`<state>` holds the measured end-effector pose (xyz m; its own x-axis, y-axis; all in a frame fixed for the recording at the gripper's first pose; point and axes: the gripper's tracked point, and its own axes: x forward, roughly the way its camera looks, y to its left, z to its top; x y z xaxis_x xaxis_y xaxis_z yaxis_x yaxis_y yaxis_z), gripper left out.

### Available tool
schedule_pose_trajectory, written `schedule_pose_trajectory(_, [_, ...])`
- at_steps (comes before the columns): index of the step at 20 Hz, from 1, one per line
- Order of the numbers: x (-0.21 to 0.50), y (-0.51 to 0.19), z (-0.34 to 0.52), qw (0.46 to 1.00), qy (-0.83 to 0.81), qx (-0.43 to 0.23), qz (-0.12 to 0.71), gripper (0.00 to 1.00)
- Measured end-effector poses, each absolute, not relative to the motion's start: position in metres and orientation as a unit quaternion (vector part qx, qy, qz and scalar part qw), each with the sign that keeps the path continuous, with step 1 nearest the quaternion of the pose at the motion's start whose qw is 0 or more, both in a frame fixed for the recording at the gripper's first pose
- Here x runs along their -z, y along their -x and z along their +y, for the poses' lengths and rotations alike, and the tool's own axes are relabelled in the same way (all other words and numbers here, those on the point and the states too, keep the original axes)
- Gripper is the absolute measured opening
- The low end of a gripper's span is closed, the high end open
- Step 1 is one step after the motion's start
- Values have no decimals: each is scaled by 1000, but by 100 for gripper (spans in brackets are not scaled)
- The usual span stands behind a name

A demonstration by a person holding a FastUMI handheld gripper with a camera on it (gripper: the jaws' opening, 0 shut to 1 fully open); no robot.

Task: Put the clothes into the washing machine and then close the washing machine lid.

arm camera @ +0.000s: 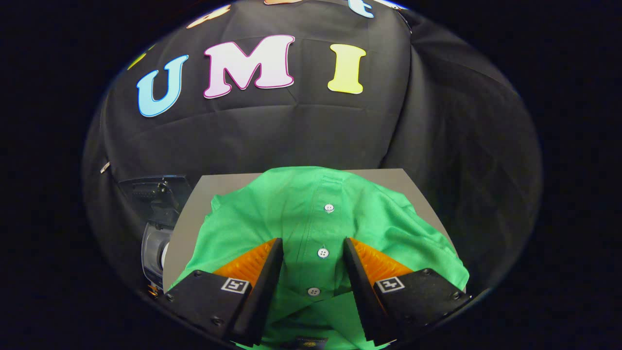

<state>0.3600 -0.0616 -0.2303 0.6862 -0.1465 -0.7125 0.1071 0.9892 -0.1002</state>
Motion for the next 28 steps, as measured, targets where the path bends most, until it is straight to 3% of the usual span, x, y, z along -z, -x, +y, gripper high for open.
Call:
schedule_pose_trajectory(2, [231, -361, -60, 917, 7, 83, 390, 32])
schedule_pose_trajectory(3, [225, -359, -61, 915, 6, 88, 394, 32])
schedule_pose_trajectory(4, [224, -357, -59, 912, -2, 93, 400, 20])
schedule_pose_trajectory(16, [112, -362, 59, 932, -64, 4, 356, 19])
schedule_pose_trajectory(28, [156, -347, 284, 908, -73, -134, 391, 19])
